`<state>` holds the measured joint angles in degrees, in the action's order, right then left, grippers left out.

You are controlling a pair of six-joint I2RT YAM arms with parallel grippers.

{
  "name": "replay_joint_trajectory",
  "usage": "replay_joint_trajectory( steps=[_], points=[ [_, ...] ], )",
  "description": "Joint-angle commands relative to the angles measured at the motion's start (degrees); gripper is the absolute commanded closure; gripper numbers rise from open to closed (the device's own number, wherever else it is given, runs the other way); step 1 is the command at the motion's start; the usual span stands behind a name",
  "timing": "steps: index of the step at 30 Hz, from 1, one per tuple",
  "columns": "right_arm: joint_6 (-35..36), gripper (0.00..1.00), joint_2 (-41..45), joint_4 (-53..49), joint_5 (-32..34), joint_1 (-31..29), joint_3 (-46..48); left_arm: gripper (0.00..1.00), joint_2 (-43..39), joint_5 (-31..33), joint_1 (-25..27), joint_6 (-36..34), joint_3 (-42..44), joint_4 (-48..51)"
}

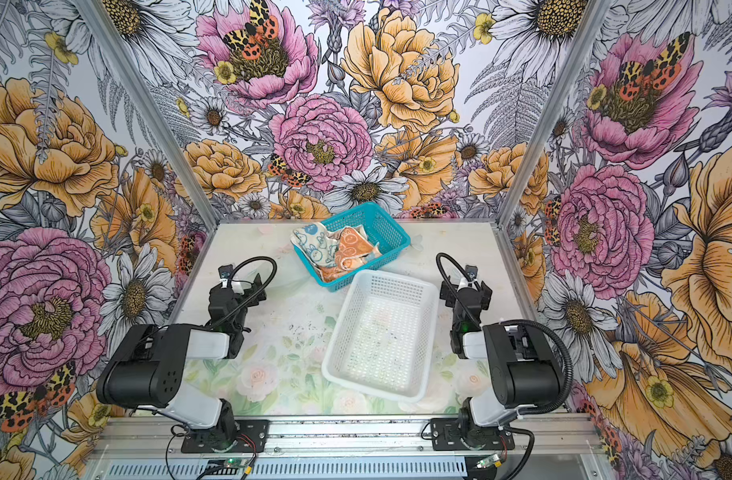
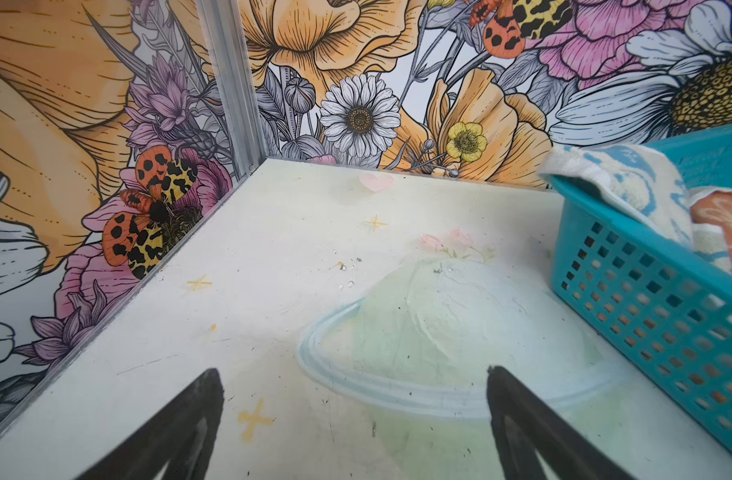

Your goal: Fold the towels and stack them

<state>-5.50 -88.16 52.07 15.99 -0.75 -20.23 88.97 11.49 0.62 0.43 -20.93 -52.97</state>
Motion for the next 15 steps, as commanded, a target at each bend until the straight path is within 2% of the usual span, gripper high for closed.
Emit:
replay_joint_trajectory(
  steps=[1, 15],
  points=[
    [-0.50, 0.00, 0.12, 0.22, -1.91, 0.35, -1.04, 0.01, -0.12, -1.36, 0.00, -0.62, -0.34, -1.28],
    [-0.48, 0.01, 0.06, -0.03, -1.94, 0.45, -1.27, 0.01, -0.18, -1.72, -0.10, -0.61, -0.43, -1.26]
  ],
)
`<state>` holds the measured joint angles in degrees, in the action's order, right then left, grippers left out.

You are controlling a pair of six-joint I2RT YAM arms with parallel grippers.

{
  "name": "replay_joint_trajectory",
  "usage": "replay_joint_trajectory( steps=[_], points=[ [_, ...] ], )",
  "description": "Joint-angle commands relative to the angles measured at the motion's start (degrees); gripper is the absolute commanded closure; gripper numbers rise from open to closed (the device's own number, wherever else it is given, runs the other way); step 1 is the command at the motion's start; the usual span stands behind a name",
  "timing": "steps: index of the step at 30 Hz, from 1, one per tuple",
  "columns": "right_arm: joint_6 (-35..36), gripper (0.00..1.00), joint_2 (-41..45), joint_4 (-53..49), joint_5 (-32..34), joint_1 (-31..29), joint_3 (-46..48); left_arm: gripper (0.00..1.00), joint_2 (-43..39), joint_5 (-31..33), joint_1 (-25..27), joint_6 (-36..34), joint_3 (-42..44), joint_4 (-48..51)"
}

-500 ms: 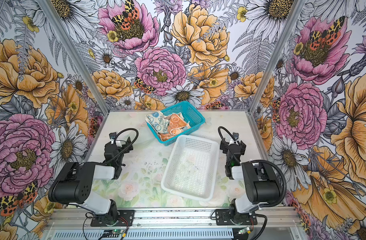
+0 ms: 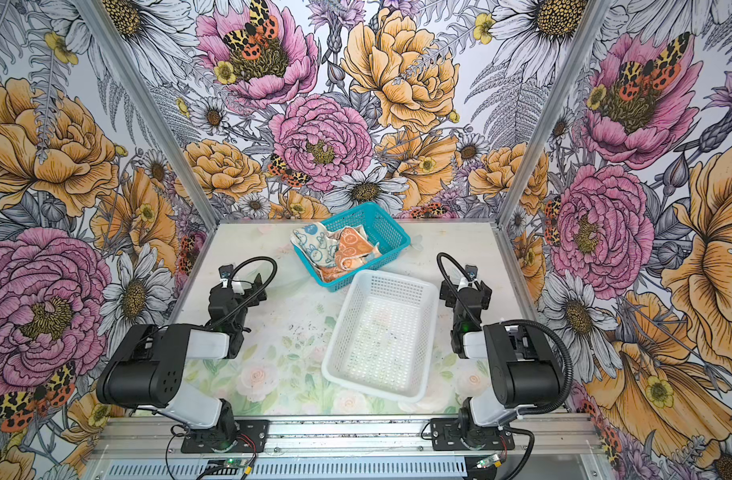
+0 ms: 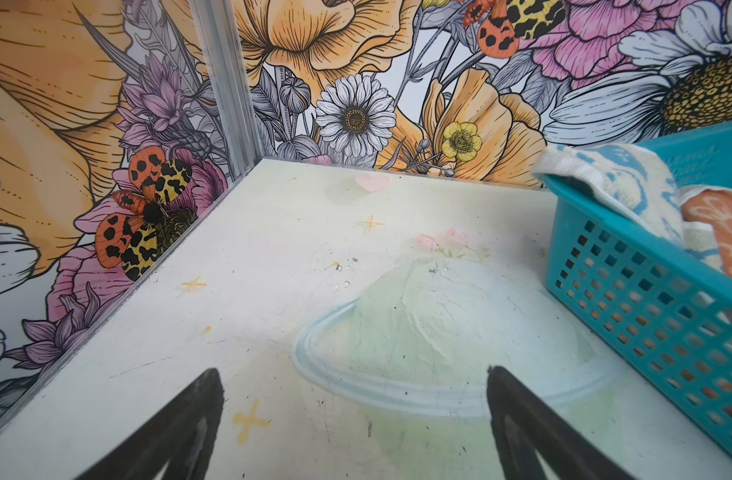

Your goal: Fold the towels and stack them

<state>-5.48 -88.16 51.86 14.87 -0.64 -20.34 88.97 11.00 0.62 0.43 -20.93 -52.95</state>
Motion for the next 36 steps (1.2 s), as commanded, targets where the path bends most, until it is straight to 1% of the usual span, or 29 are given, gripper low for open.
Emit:
replay_joint_trajectory(
  steps=[1, 12, 17, 18, 19, 21, 23, 24, 26, 28, 29, 31, 33, 34, 36],
  points=[
    [-0.51, 0.01, 0.10, 0.18, -0.87, 0.30, -1.13, 0.01, -0.12, -1.24, -0.10, -0.60, -0.43, -1.27],
    [-0.50, 0.00, -0.03, -0.54, -0.71, 0.21, -1.55, 0.01, -0.29, -2.88, -1.00, -0.08, -0.18, -1.41],
    [-0.53, 0.01, 0.25, 0.12, 0.05, 0.09, -1.16, 0.01, -2.65, 3.71, -0.91, 2.03, 1.16, -1.93],
    [-1.14, 0.01, 1.19, -0.90, 2.60, -0.23, -1.26, 0.01, -3.48, 3.93, -0.80, 2.21, 1.60, -1.82],
    [-1.88, 0.00, 2.45, -2.45, 1.96, 0.29, -1.23, 0.01, -3.98, 4.14, -0.73, 2.01, 1.68, -1.89],
    [-1.35, 0.00, 2.27, -1.35, 1.47, 0.33, -0.97, 0.01, -7.62, 9.05, 0.89, 1.45, -0.18, 4.80],
    [-0.64, 0.00, 2.87, -1.33, 1.79, -0.41, -0.70, 0.01, -11.73, 11.92, 2.18, 0.88, -0.76, 8.70],
    [-0.17, 0.00, 3.92, -2.08, 4.00, -1.40, -0.77, 0.01, -13.59, 14.57, 3.06, 0.74, -1.33, 10.85],
    [-0.15, 0.00, 7.84, -8.27, 6.75, -2.12, -2.37, 0.01, -17.25, 18.10, 4.79, 0.24, -2.68, 15.58],
    [-1.41, 0.00, 9.73, -11.96, 10.18, -2.16, -3.58, 0.01, -20.01, 18.25, 5.82, 2.03, -5.11, 21.51],
    [-2.07, 0.01, 9.90, -12.84, 12.14, -2.17, -4.03, 0.01, -21.14, 17.02, 6.26, 2.99, -6.38, 23.99],
    [-2.88, 0.00, 10.44, -14.36, 15.56, -2.47, -4.68, 0.01, -21.55, 16.89, 7.89, 4.47, -9.08, 27.88],
    [-3.81, 0.00, 12.28, -17.74, 18.97, -2.97, -6.14, 0.01, -20.24, 15.70, 9.45, 5.64, -12.85, 33.04],
    [-4.54, 0.00, 13.37, -19.65, 20.31, -3.05, -7.17, 0.01, -18.90, 17.49, 10.36, 7.04, -15.22, 35.94],
    [-5.10, 0.01, 15.28, -25.01, 20.59, -2.96, -11.01, 0.01, -14.73, 16.91, 11.97, 9.49, -21.23, 43.29]
  ],
)
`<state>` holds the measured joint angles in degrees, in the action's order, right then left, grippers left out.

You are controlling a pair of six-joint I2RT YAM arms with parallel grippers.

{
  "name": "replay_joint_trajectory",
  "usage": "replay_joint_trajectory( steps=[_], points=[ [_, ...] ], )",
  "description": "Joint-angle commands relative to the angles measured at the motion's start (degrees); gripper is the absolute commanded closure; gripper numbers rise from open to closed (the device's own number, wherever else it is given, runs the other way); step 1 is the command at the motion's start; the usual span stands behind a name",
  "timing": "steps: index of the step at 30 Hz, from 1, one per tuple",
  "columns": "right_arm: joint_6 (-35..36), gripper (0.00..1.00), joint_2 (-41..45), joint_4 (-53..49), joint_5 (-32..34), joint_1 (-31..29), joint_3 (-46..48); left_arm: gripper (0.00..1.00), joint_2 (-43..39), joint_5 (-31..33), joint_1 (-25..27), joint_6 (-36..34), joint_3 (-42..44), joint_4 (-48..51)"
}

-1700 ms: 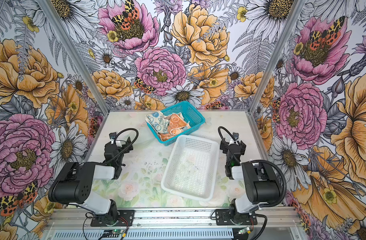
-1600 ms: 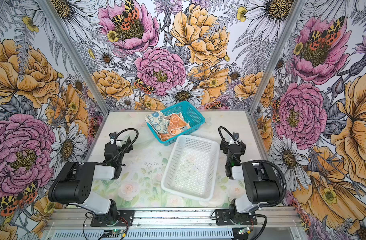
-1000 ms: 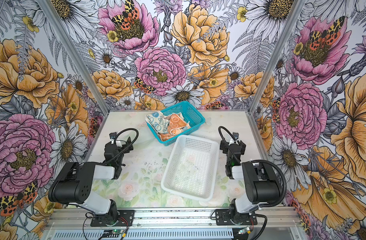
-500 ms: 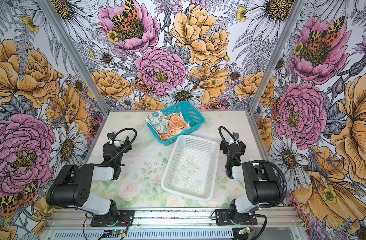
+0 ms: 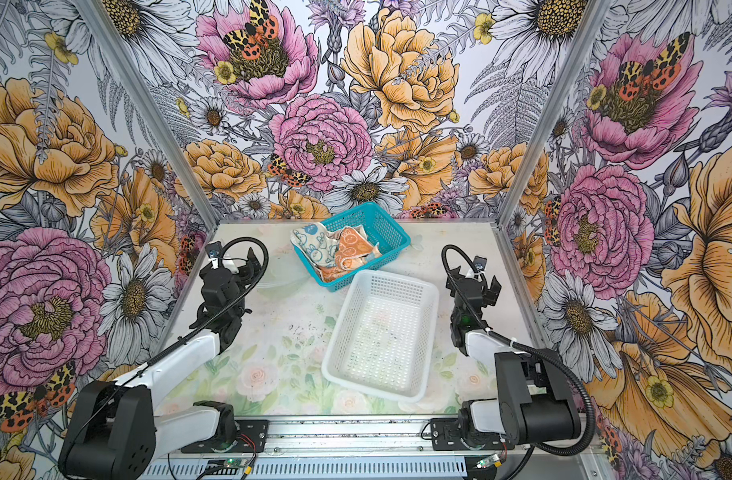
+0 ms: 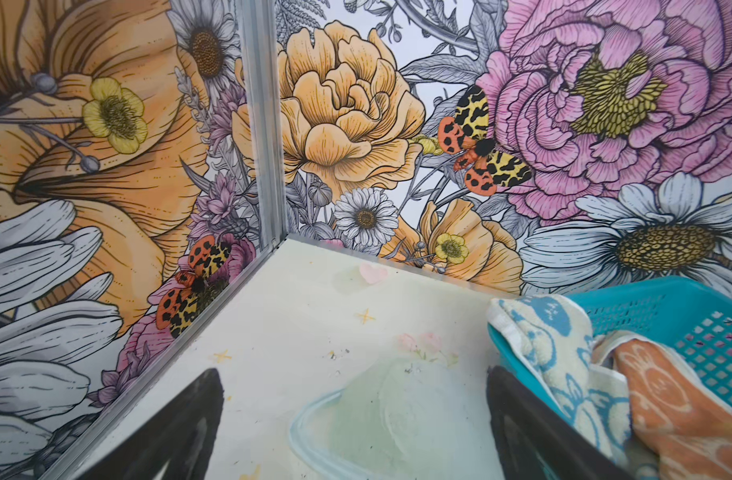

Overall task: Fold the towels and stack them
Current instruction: 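Reach both grippers forward toward the rim of the teal basket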

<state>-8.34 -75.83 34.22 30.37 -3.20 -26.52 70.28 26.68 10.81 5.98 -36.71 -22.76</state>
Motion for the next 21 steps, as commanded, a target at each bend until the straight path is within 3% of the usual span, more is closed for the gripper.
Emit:
replay_joint_trajectory(
  steps=[1, 7, 12, 15, 21],
  points=[
    [-2.30, 0.01, 3.10, -10.04, 4.65, -0.40, -7.13, 0.01, 5.71, 1.24, 2.66, 4.88, -8.07, 15.93],
    [-2.73, 0.00, -1.68, -27.98, -5.72, -1.58, -25.59, 0.01, 14.18, -7.16, 6.36, 8.64, -18.50, 19.81],
    [-3.41, 0.01, -6.43, -33.77, -10.88, -4.52, -35.18, 0.01, 24.42, -1.00, 12.64, 10.17, -33.44, 32.76],
    [-2.07, 0.01, -9.47, -36.27, -11.98, -6.60, -38.51, 0.01, 29.38, -1.90, 14.59, 15.45, -40.39, 39.71],
    [-1.50, 0.01, -11.07, -36.37, -13.83, -7.78, -38.08, 0.01, 33.50, -5.69, 15.39, 27.43, -46.54, 47.53]
  ],
)
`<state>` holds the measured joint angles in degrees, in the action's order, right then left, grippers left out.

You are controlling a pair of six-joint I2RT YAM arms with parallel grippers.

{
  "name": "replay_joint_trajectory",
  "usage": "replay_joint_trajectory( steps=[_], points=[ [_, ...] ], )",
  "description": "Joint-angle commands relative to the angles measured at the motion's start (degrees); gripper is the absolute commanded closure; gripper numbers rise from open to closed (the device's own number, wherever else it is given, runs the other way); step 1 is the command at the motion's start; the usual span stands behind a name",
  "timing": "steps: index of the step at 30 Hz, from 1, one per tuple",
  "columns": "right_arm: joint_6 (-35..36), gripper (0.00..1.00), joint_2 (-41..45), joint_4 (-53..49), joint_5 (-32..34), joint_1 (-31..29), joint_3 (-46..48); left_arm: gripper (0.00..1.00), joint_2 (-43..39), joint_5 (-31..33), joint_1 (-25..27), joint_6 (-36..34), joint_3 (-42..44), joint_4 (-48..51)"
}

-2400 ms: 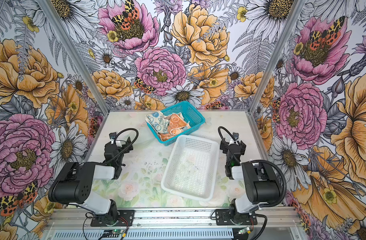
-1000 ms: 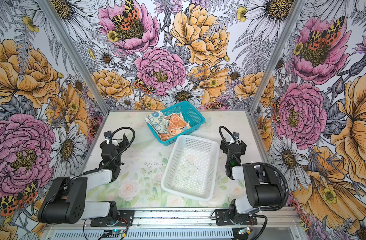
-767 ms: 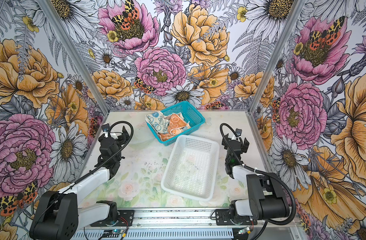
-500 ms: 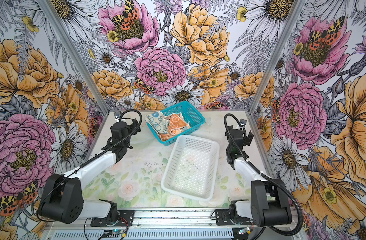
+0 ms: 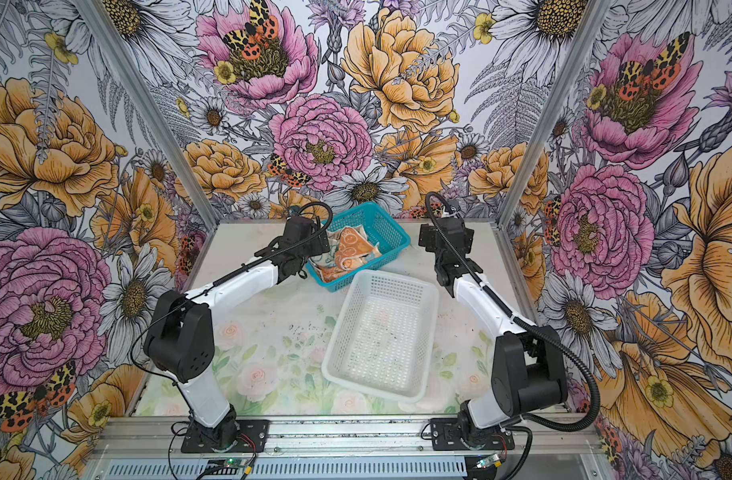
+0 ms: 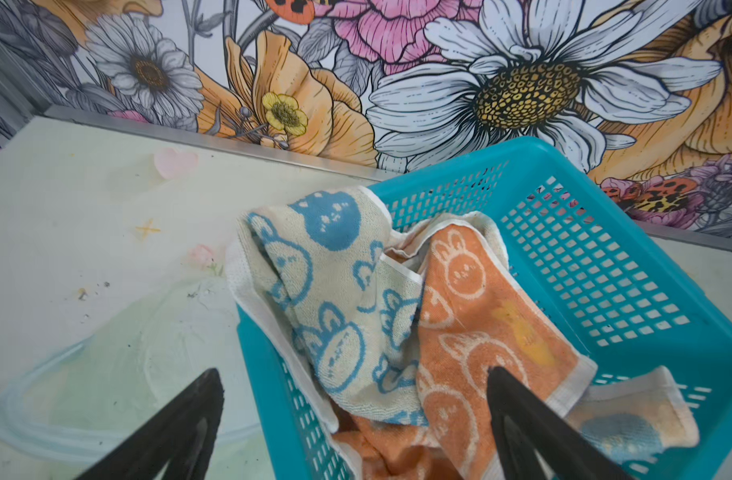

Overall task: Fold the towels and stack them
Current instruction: 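Reach both grippers forward toward the rim of the teal basket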

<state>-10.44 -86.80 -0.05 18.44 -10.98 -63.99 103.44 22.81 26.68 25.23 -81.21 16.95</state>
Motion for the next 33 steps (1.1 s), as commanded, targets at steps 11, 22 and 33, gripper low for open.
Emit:
replay_joint_trajectory(
  steps=[11, 22, 33],
  points=[
    [0.99, 0.00, -2.00, -2.33, -3.77, -0.05, -0.91, 0.01, 4.53, -14.52, -5.79, 22.03, 0.36, 11.23],
    [0.68, 0.01, -2.15, -2.23, -4.27, -0.09, 0.00, 0.43, 9.66, -19.98, -8.48, 21.72, -1.61, 11.61],
    [-0.50, 0.01, -3.73, -2.40, -7.10, -0.48, -0.22, 0.66, 8.10, -19.91, -9.97, 21.35, -0.66, 11.59]
  ],
)
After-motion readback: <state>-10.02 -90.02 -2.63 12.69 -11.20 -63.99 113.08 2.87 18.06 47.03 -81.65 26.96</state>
